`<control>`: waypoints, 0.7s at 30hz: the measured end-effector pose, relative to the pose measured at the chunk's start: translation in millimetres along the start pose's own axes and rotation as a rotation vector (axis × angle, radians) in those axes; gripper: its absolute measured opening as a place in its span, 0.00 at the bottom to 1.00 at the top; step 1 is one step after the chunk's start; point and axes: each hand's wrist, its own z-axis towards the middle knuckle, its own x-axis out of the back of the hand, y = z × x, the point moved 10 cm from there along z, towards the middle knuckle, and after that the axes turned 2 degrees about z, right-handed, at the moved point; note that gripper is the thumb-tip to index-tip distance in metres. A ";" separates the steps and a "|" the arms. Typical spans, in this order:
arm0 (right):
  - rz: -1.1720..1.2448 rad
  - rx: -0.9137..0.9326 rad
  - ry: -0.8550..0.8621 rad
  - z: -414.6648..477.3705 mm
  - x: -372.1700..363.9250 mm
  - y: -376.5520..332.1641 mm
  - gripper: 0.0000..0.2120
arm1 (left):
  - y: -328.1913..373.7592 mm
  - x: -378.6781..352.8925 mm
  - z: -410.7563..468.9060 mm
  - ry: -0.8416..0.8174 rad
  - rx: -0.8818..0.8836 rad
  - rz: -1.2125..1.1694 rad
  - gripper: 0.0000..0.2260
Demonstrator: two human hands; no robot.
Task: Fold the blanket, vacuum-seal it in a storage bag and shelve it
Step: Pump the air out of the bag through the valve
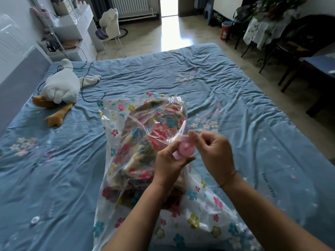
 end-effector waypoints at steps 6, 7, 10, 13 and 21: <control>0.156 0.221 0.170 -1.2 24.6 -52.6 0.28 | -0.7 -2.5 0.0 0.011 -0.006 -0.001 0.26; 0.095 0.161 0.138 -1.6 16.8 -31.1 0.30 | -1.5 -3.9 -1.9 0.008 -0.001 -0.002 0.26; -0.127 -0.073 0.000 -8.2 -4.8 37.4 0.42 | -2.2 -6.7 -8.3 0.001 0.010 0.003 0.23; -0.073 -0.033 -0.005 -4.8 1.1 12.8 0.38 | -1.2 -4.3 -6.8 0.003 0.009 -0.011 0.23; 0.055 0.069 0.060 -0.8 6.5 -17.0 0.27 | -5.4 -1.8 -4.0 0.010 0.021 -0.022 0.25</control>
